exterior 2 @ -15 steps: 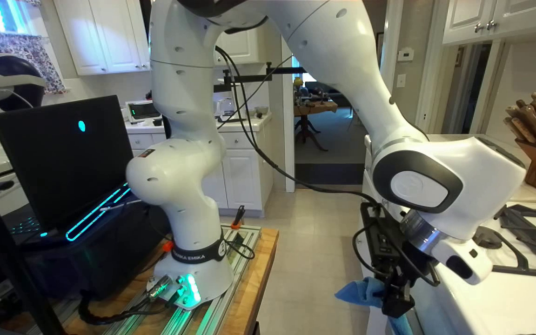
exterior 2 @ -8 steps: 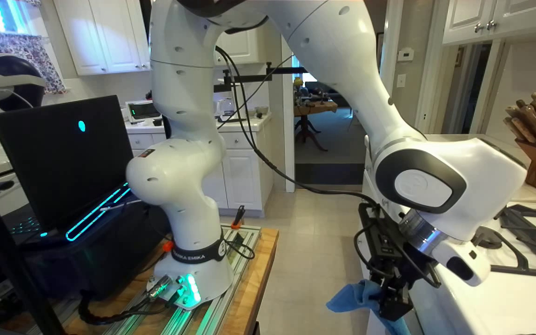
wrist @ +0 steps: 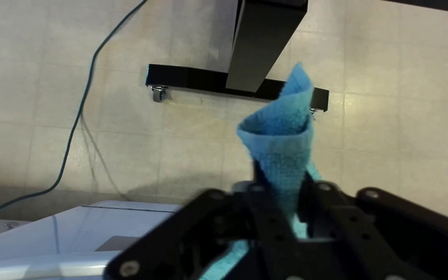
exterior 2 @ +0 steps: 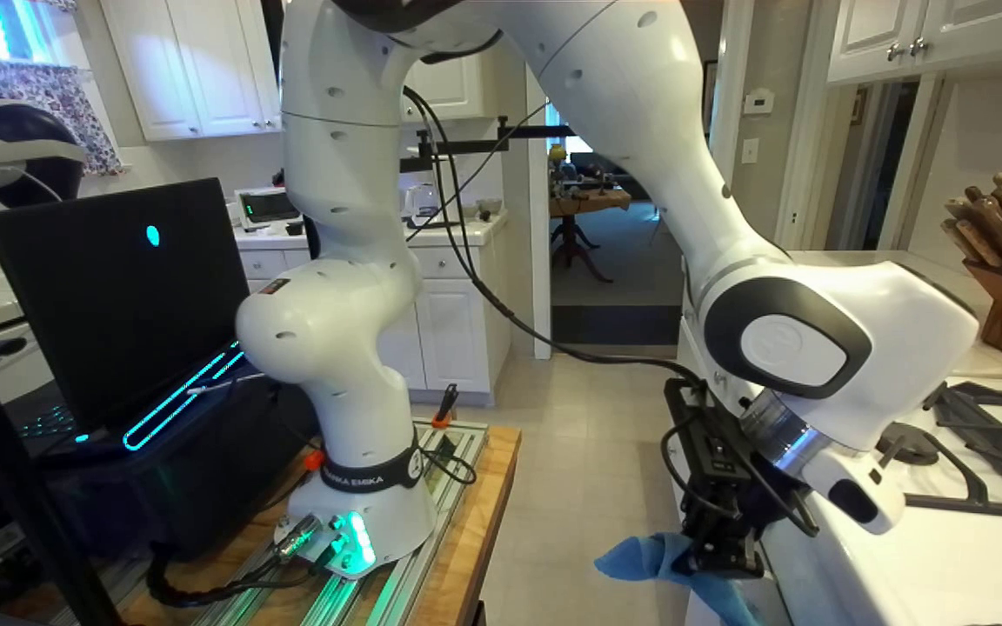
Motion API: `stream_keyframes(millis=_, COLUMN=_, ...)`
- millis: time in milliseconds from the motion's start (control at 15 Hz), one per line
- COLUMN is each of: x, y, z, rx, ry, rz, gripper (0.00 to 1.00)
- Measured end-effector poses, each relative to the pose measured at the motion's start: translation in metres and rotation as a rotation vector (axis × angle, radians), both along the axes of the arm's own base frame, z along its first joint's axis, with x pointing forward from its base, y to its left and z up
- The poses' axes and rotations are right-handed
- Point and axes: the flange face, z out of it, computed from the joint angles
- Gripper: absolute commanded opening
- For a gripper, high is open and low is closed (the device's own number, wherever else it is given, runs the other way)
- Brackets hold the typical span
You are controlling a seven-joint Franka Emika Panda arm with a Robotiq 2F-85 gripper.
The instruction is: Wipe the front part of the stove with the towel, and then hang it
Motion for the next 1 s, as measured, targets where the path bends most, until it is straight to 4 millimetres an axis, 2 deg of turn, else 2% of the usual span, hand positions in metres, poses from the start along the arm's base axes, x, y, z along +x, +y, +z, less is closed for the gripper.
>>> stream_keyframes(millis=467, x=0.002, y=-0.001, z=0.002, rx=-0.009, ry=0.003, rz=0.013, gripper=0.98)
stream_keyframes(millis=1000, x=0.014, y=-0.001, z=0.015, rx=-0.012, ry=-0.048, rz=0.015, gripper=1.00)
